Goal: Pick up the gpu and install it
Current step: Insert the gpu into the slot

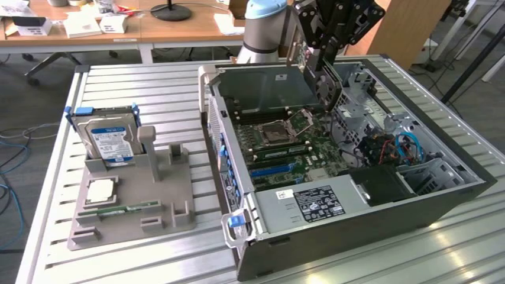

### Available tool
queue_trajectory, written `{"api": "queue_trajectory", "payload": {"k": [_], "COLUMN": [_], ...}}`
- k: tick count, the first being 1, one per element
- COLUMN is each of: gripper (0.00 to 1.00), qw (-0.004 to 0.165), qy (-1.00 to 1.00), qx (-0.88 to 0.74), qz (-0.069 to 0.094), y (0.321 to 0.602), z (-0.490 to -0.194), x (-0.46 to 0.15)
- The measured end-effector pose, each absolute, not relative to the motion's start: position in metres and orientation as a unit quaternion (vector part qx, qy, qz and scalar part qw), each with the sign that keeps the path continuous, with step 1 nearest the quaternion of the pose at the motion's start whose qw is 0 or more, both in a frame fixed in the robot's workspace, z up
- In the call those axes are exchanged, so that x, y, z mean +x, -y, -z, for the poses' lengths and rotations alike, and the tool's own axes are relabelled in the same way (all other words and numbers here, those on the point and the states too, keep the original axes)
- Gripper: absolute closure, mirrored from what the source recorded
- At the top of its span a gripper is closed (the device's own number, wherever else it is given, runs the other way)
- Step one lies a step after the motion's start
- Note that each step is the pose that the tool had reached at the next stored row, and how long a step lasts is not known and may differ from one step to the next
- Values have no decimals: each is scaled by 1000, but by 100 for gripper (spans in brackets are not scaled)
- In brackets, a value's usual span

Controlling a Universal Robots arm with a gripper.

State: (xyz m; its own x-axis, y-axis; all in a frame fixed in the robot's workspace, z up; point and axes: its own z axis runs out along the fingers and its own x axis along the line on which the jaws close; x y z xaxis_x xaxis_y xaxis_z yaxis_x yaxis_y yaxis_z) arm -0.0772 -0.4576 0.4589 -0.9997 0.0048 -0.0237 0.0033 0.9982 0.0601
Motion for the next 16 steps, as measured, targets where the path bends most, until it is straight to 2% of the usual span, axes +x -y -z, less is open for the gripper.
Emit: {"api": "queue_trajectory", "payload": {"k": [16], "gripper": [74], "qw": [8], "qy": [-993], "qx": [-117], "qz": [-31], "y": [458], "z": [-458], "x": [-77]}}
